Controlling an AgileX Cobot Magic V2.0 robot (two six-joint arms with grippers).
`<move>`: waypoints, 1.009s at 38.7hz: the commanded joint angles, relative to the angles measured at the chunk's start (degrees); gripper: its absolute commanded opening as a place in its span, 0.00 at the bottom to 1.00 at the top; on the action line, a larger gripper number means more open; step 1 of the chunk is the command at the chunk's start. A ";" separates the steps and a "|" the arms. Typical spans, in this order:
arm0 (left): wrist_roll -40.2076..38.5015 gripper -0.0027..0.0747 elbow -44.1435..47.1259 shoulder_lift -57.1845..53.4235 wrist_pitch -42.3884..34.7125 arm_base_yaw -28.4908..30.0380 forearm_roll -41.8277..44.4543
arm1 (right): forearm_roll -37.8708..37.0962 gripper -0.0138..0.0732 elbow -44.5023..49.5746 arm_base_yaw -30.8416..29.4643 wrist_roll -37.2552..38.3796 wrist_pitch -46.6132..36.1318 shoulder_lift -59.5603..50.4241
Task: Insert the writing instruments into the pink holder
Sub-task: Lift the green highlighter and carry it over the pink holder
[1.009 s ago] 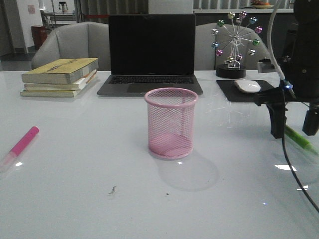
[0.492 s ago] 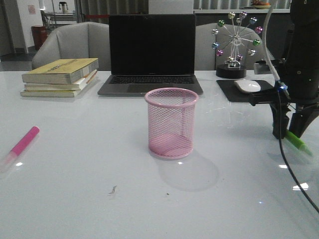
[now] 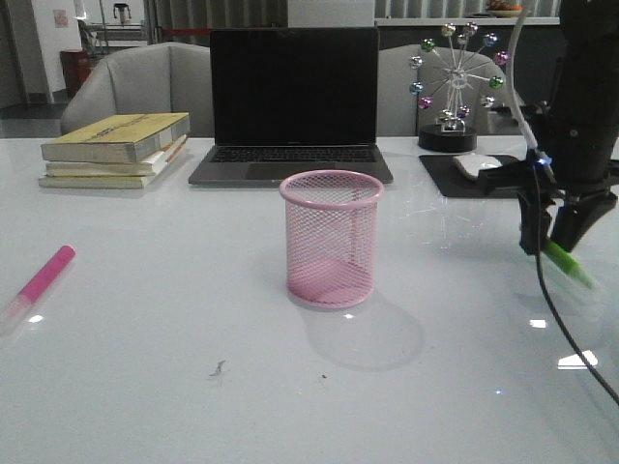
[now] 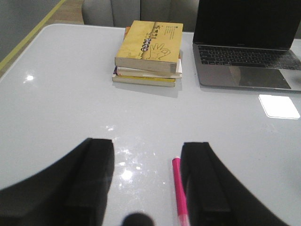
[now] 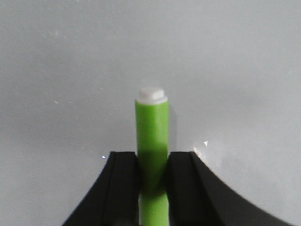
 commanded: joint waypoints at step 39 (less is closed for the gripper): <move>-0.54 0.56 -1.96 -0.15 -3.39 -0.40 -0.58 | 4.84 0.22 14.35 26.44 -4.12 -49.96 -19.93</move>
